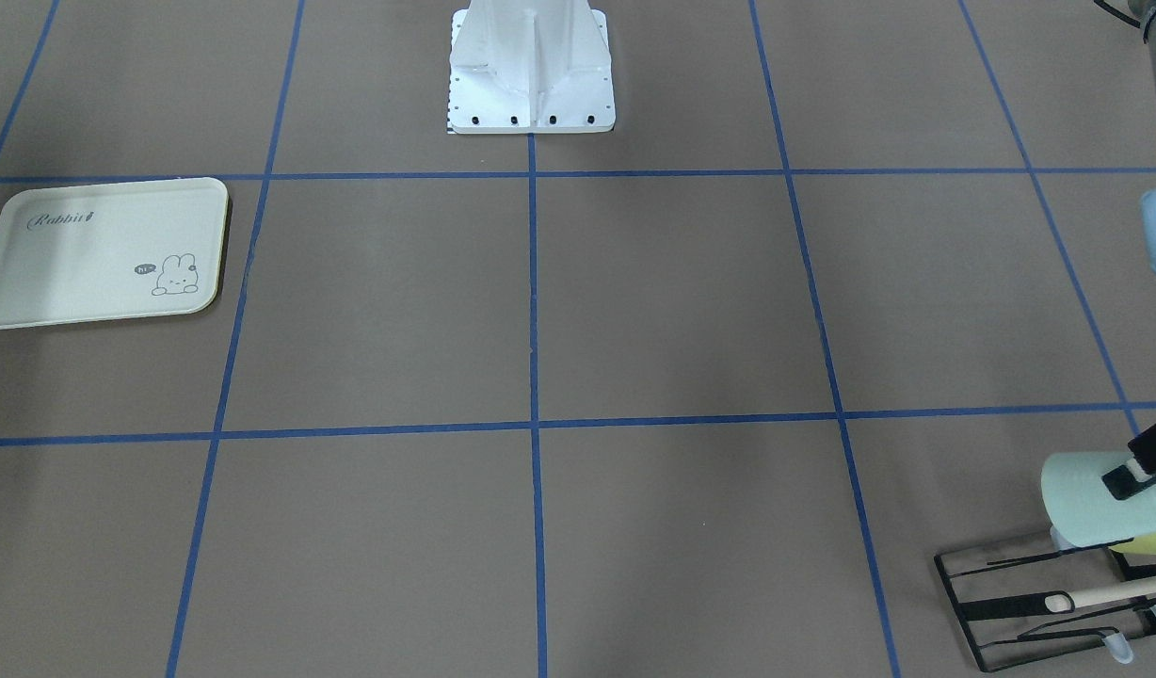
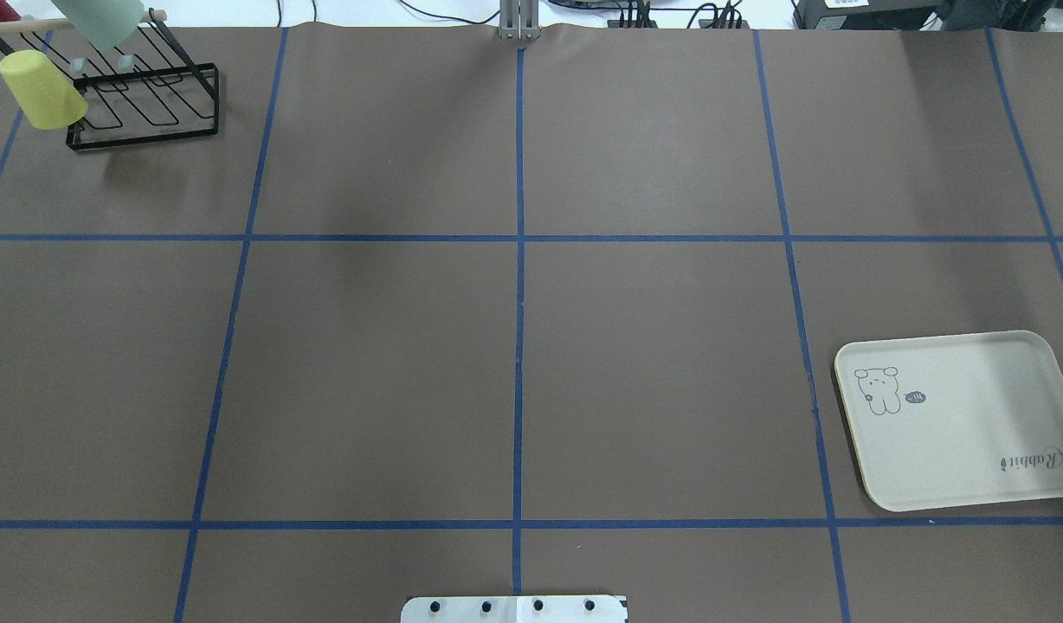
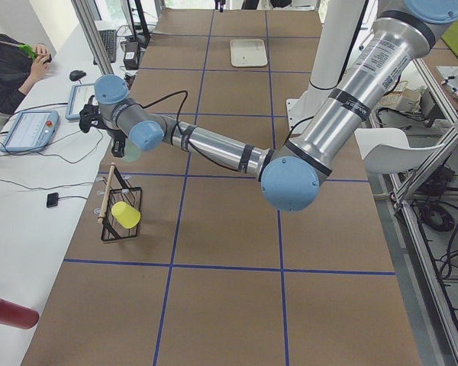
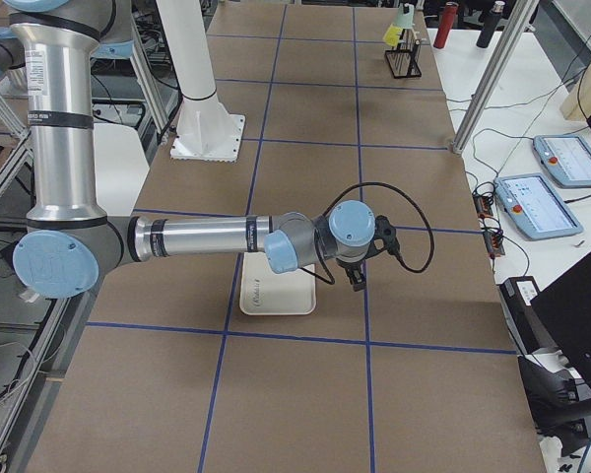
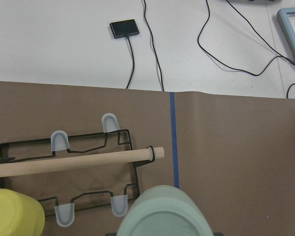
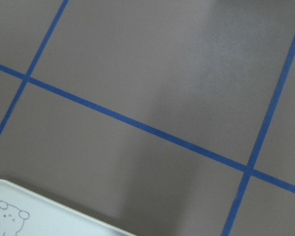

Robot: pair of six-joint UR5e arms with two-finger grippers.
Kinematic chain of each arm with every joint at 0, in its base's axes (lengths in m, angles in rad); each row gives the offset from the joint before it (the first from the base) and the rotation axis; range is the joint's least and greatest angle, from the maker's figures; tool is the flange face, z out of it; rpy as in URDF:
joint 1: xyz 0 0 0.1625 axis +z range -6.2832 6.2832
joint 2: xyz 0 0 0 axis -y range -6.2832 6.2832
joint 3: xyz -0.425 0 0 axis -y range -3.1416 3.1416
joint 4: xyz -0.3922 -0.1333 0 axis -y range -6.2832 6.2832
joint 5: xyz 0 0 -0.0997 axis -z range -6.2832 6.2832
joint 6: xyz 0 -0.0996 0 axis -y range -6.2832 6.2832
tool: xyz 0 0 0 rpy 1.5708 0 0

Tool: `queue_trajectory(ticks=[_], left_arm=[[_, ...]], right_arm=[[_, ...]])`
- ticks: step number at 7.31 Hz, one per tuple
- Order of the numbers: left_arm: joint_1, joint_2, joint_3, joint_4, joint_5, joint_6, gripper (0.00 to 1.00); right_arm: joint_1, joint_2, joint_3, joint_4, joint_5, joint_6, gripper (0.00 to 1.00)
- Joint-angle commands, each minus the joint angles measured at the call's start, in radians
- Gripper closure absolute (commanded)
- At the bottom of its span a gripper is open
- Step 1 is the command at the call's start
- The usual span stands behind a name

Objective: Left arm grabs green cup and hands to right arm on tray

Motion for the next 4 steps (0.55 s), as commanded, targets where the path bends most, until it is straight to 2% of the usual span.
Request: queue_trajectory(ticks=[1,4], left_arm=[[0.087,0.001,-0.002,-0.18,-0.009,-0.246,0.79],[0.183,-0.006,-0.023,-0.357,-0.005,-0.518,0.79]], right_arm=[[-0.033,0.07,0.007,0.0,0.062,0.164,0.01],[-0.066,0.156,0.007,0.0,0.165,0.38,0.02]])
